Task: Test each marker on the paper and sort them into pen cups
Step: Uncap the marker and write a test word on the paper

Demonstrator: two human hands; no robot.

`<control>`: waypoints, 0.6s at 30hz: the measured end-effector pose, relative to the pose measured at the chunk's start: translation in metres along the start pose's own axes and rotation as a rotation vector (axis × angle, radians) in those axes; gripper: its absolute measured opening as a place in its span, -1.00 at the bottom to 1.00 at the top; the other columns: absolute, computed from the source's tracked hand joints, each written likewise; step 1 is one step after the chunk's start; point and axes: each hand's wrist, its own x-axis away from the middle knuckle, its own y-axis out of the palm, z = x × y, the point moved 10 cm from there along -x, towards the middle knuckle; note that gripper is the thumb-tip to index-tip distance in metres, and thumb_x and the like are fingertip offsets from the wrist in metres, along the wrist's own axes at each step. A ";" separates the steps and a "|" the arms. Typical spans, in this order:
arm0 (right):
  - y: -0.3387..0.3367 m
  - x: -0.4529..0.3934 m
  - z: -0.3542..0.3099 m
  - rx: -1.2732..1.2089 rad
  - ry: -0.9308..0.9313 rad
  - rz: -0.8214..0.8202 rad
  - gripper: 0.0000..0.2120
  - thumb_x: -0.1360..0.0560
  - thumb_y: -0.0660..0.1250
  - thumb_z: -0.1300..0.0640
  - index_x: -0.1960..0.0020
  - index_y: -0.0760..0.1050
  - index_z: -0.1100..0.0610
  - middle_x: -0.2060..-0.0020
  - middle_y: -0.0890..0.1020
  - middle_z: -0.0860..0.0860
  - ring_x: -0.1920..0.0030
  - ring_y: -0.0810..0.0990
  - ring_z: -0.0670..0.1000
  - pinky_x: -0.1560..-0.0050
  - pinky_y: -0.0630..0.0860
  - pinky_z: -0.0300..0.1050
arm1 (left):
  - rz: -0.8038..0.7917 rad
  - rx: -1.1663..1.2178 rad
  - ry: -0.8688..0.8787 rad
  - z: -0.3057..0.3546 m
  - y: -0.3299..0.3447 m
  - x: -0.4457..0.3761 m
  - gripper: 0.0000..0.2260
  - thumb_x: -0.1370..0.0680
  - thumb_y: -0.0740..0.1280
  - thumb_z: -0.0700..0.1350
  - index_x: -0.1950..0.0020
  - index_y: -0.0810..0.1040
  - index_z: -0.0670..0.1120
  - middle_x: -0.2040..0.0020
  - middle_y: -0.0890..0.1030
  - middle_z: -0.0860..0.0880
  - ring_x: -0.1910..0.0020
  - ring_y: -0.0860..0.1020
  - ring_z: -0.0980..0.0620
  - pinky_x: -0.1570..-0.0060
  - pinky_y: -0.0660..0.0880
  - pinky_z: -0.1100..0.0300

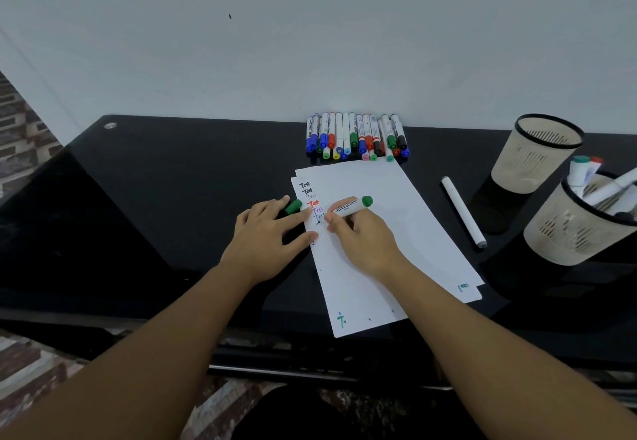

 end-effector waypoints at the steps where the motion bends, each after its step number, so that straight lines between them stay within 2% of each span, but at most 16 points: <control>1: 0.000 0.000 -0.001 0.005 -0.006 -0.004 -0.66 -0.67 0.23 -0.14 -0.03 0.65 0.07 0.08 0.69 -0.03 0.07 0.63 -0.04 -0.07 0.60 0.04 | 0.003 -0.001 0.000 -0.001 -0.001 0.000 -0.36 -0.49 -0.05 0.50 -0.51 0.35 0.33 -0.60 0.25 0.07 -0.56 0.14 0.03 -0.51 0.06 -0.08; 6: 0.000 0.004 -0.001 -0.022 -0.008 -0.009 -0.67 -0.68 0.23 -0.15 -0.16 0.59 0.08 0.05 0.68 -0.03 0.04 0.64 -0.04 -0.09 0.62 0.05 | -0.003 0.005 -0.002 0.000 0.001 0.001 -0.35 -0.48 -0.06 0.51 -0.51 0.35 0.34 -0.60 0.24 0.08 -0.56 0.14 0.03 -0.51 0.06 -0.08; 11: -0.004 0.002 0.005 -0.094 0.044 0.033 -0.65 -0.67 0.24 -0.17 -0.07 0.61 0.10 0.08 0.69 -0.02 0.05 0.65 -0.04 -0.11 0.62 0.07 | -0.010 0.007 -0.007 -0.001 0.000 0.000 -0.35 -0.48 -0.05 0.51 -0.51 0.34 0.34 -0.61 0.23 0.08 -0.57 0.12 0.04 -0.51 0.05 -0.08; 16: -0.001 0.003 0.001 -0.031 0.030 -0.002 -0.63 -0.67 0.22 -0.17 -0.17 0.60 0.10 -0.03 0.69 -0.01 -0.01 0.64 -0.03 -0.13 0.62 0.03 | -0.006 0.009 -0.006 0.000 0.000 0.000 -0.33 -0.47 -0.06 0.52 -0.51 0.35 0.33 -0.61 0.24 0.08 -0.57 0.13 0.03 -0.51 0.06 -0.09; 18: -0.001 0.003 0.001 -0.028 0.031 0.007 -0.62 -0.67 0.23 -0.16 -0.14 0.61 0.13 -0.01 0.69 0.01 0.00 0.65 -0.01 -0.13 0.62 0.06 | -0.001 0.006 -0.004 0.000 0.000 0.000 -0.34 -0.48 -0.05 0.52 -0.51 0.35 0.33 -0.60 0.24 0.08 -0.56 0.14 0.04 -0.51 0.06 -0.08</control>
